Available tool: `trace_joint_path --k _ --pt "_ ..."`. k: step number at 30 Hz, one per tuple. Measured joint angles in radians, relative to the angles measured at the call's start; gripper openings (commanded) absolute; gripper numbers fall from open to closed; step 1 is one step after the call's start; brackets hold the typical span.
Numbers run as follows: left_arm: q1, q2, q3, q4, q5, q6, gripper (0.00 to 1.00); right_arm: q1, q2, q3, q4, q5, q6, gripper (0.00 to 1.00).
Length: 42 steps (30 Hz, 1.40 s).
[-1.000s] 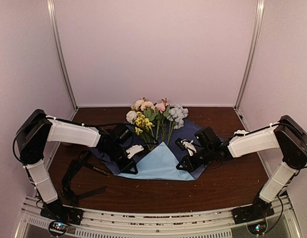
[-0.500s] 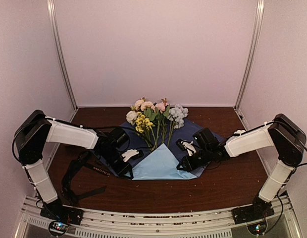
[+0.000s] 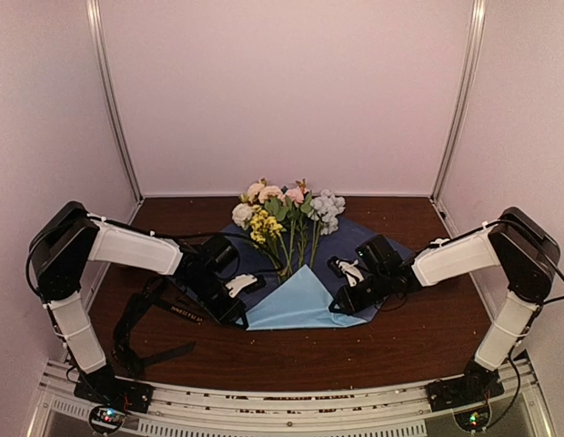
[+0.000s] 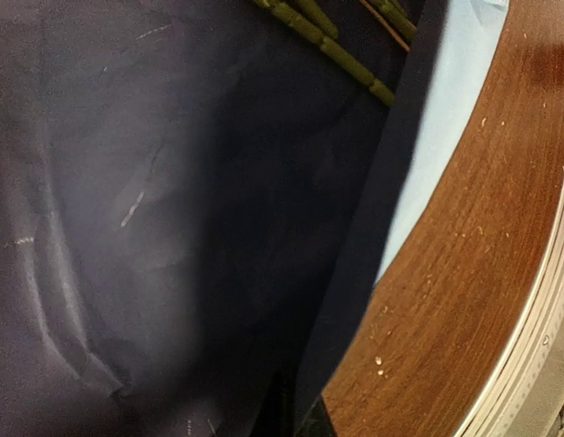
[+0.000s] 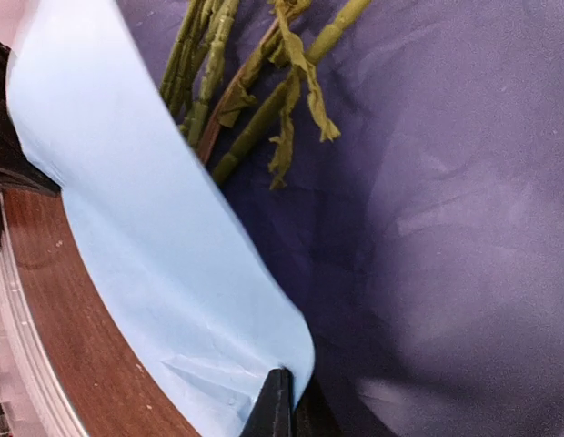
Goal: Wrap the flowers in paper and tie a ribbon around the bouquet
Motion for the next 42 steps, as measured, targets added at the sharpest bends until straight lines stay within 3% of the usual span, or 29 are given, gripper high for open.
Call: trace_joint_path --k 6,11,15,19,23,31,36,42 --pt "0.001 0.0 0.0 0.006 0.006 0.0 0.0 -0.017 -0.043 0.019 -0.101 0.089 -0.008 0.32" --pt "0.002 0.0 0.0 0.008 0.008 0.0 0.0 0.02 -0.238 0.026 -0.221 0.245 -0.005 0.26" --pt "0.005 0.002 0.0 0.008 0.016 0.0 0.0 0.163 -0.343 0.059 -0.182 0.28 -0.022 0.17" --pt "0.011 0.005 0.0 0.008 0.027 0.0 0.0 0.274 -0.225 0.133 -0.074 0.116 -0.028 0.09" --pt "0.015 0.007 0.0 0.011 0.037 0.0 0.0 0.299 -0.036 0.2 0.065 -0.037 0.014 0.05" --pt "0.032 0.014 -0.003 0.019 0.071 0.0 0.0 0.29 0.225 0.315 0.107 -0.108 0.043 0.0" --pt "0.04 0.02 -0.003 0.018 0.09 0.0 0.0 0.255 0.264 0.233 0.15 -0.109 0.095 0.0" --pt "0.048 0.035 0.013 -0.005 0.103 0.001 0.0 0.175 0.221 0.068 0.344 -0.161 0.192 0.0"
